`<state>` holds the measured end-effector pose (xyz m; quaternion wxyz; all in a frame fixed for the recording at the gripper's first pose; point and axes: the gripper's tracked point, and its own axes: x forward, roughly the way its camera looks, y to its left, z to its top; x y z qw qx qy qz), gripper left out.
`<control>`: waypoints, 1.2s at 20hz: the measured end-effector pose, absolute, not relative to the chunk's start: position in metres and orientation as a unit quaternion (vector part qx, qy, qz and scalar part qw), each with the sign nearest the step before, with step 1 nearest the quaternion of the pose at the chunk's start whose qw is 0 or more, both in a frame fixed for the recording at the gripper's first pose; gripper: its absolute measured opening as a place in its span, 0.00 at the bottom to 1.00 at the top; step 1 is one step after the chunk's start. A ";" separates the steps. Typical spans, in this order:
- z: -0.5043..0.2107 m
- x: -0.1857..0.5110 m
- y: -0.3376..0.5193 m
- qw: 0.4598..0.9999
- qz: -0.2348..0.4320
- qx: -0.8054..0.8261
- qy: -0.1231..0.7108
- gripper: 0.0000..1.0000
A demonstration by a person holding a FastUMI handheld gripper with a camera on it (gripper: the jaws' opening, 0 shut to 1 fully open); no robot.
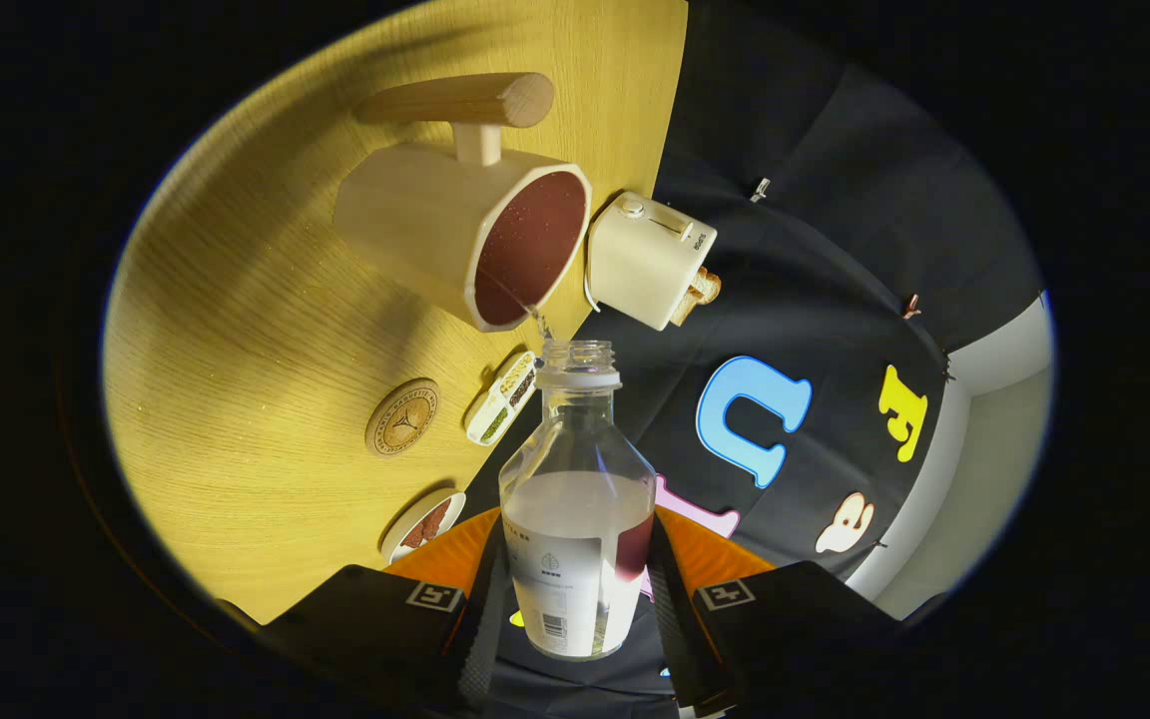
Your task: Take the bottle from table, then pour the juice into the cup, finally place the bottle on the coaster
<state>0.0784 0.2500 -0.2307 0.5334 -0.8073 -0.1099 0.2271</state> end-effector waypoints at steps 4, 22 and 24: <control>-0.225 0.081 0.257 0.526 0.225 -0.810 -0.132 0.70; -0.212 0.072 0.288 0.421 0.233 -0.838 -0.256 0.70; -0.212 0.071 0.290 0.412 0.233 -0.840 -0.265 0.70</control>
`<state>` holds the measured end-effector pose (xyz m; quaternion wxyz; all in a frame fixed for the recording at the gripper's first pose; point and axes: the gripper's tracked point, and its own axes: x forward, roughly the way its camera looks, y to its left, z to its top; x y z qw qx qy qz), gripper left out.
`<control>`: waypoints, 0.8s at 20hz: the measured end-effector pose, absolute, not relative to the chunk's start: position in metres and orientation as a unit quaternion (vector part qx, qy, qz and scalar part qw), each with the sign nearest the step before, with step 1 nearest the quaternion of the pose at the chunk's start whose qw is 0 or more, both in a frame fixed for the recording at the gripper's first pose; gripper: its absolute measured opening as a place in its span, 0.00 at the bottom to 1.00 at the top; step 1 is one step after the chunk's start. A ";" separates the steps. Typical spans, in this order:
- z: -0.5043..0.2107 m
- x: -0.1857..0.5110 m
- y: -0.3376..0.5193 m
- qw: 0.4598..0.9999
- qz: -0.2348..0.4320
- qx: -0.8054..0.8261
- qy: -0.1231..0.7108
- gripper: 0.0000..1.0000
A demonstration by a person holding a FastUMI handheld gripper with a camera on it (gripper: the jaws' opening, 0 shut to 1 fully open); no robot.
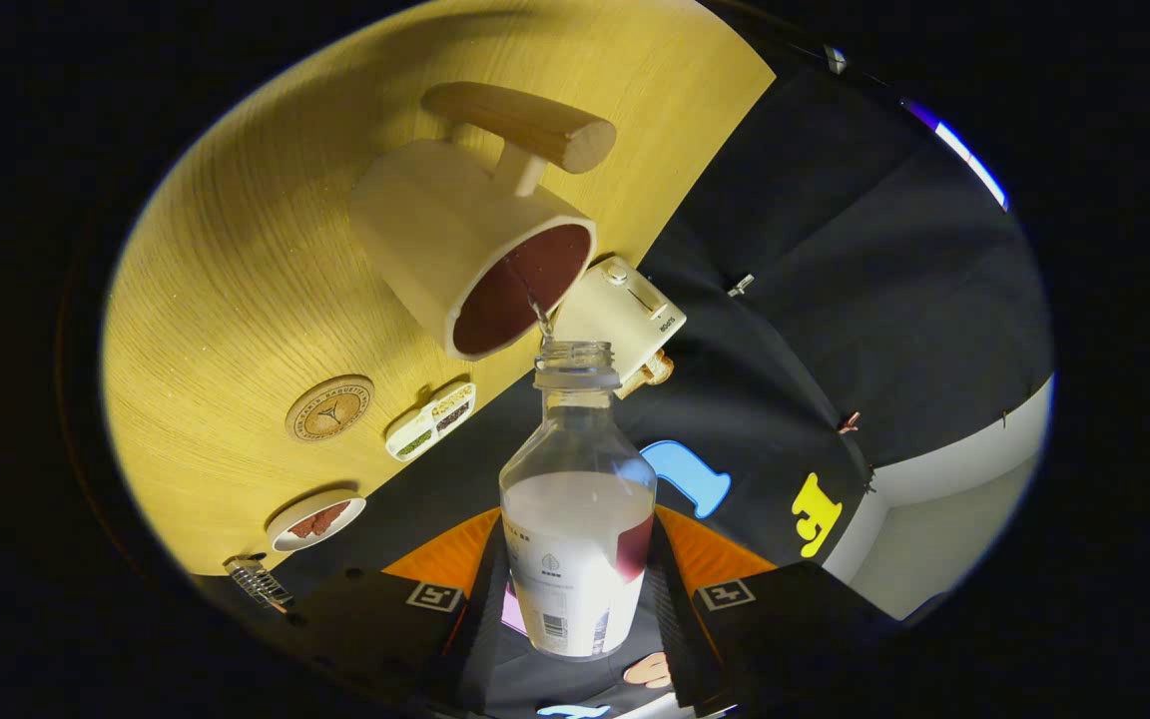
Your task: Take the bottle from table, then pour the juice into the cup, finally place the bottle on the coaster
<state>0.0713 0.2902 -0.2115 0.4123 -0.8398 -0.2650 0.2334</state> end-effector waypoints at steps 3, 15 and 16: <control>-0.216 0.072 0.288 0.408 0.235 -0.842 -0.262 0.70; -0.220 0.073 0.290 0.408 0.242 -0.842 -0.257 0.70; -0.220 0.073 0.289 0.408 0.242 -0.842 -0.256 0.70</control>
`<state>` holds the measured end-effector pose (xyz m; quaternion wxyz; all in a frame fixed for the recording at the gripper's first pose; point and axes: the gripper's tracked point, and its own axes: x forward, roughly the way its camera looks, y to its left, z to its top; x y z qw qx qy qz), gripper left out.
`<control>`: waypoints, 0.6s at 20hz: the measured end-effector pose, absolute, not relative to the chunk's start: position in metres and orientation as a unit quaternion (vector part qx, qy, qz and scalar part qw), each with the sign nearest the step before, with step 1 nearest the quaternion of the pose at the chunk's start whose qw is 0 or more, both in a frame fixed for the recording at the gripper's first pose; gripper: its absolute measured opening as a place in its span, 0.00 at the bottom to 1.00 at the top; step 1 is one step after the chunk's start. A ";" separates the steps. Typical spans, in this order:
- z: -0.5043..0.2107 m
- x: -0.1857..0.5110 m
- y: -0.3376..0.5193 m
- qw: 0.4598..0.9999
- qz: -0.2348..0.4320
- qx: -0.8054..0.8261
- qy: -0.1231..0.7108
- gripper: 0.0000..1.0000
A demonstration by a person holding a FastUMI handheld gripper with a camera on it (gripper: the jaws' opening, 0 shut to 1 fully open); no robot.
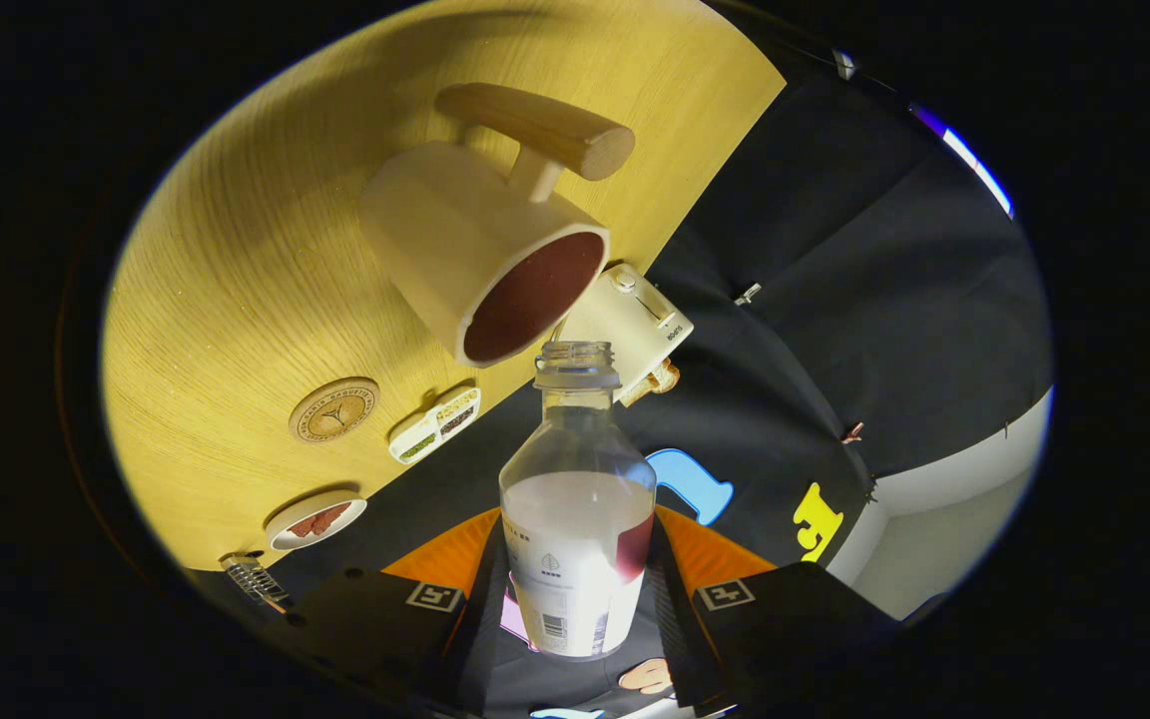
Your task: Take the bottle from table, then pour the juice into the cup, finally place the bottle on the coaster
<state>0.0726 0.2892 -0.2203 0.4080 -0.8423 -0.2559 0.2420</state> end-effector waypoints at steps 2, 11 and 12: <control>-0.220 0.074 0.288 0.409 0.242 -0.843 -0.254 0.70; -0.231 0.085 0.271 0.488 0.256 -0.814 -0.183 0.70; -0.235 0.081 0.269 0.503 0.265 -0.805 -0.168 0.70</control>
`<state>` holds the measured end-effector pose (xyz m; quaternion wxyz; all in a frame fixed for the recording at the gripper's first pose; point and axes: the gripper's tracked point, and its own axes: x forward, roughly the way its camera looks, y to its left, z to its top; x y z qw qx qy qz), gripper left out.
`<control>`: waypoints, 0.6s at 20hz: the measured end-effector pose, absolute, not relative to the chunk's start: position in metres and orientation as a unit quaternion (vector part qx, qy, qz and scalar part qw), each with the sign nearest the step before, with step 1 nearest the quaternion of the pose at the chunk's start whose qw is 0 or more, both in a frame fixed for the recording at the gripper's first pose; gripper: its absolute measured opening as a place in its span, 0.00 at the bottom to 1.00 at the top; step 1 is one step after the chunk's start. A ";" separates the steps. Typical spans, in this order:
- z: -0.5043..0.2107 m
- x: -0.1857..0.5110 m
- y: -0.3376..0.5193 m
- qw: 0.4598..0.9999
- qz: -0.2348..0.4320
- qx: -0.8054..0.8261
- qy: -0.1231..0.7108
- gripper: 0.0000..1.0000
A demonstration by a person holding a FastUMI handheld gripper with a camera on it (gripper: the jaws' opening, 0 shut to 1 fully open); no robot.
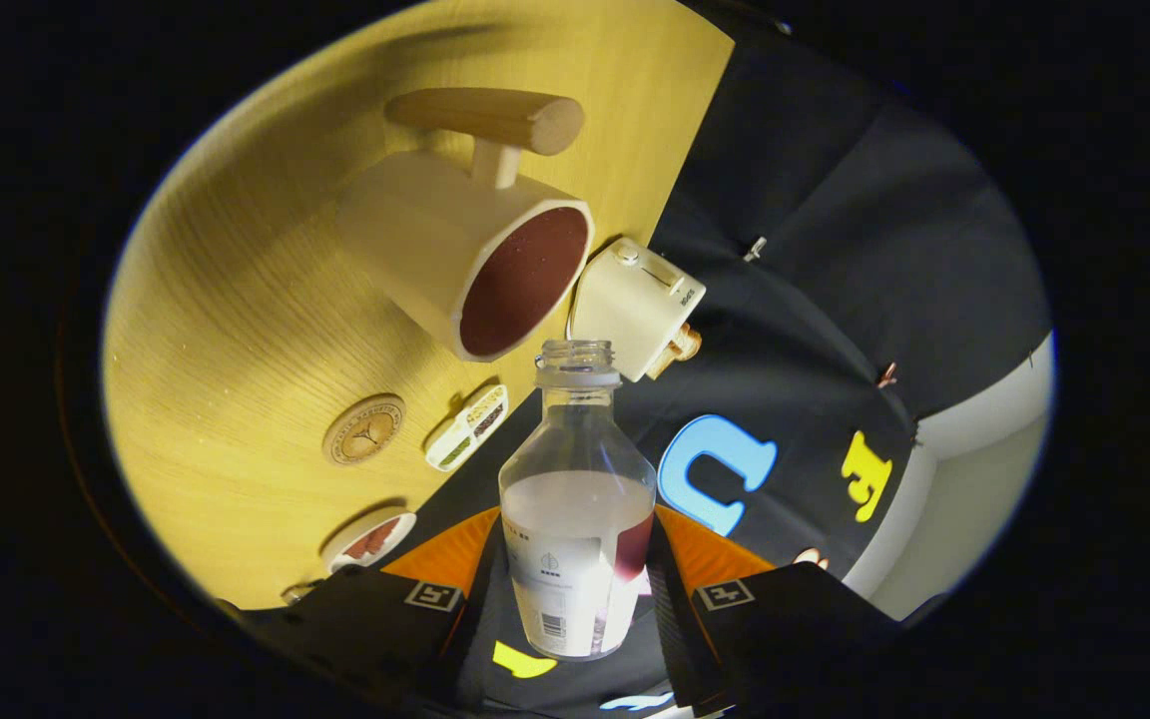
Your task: Take the bottle from table, then pour the juice into the cup, finally place the bottle on the coaster
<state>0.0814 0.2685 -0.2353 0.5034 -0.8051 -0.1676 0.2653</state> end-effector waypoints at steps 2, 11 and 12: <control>-0.240 0.075 0.263 0.529 0.272 -0.791 -0.142 0.70; -0.258 0.049 0.259 0.693 0.300 -0.655 -0.029 0.71; -0.260 0.045 0.259 0.719 0.302 -0.626 -0.008 0.71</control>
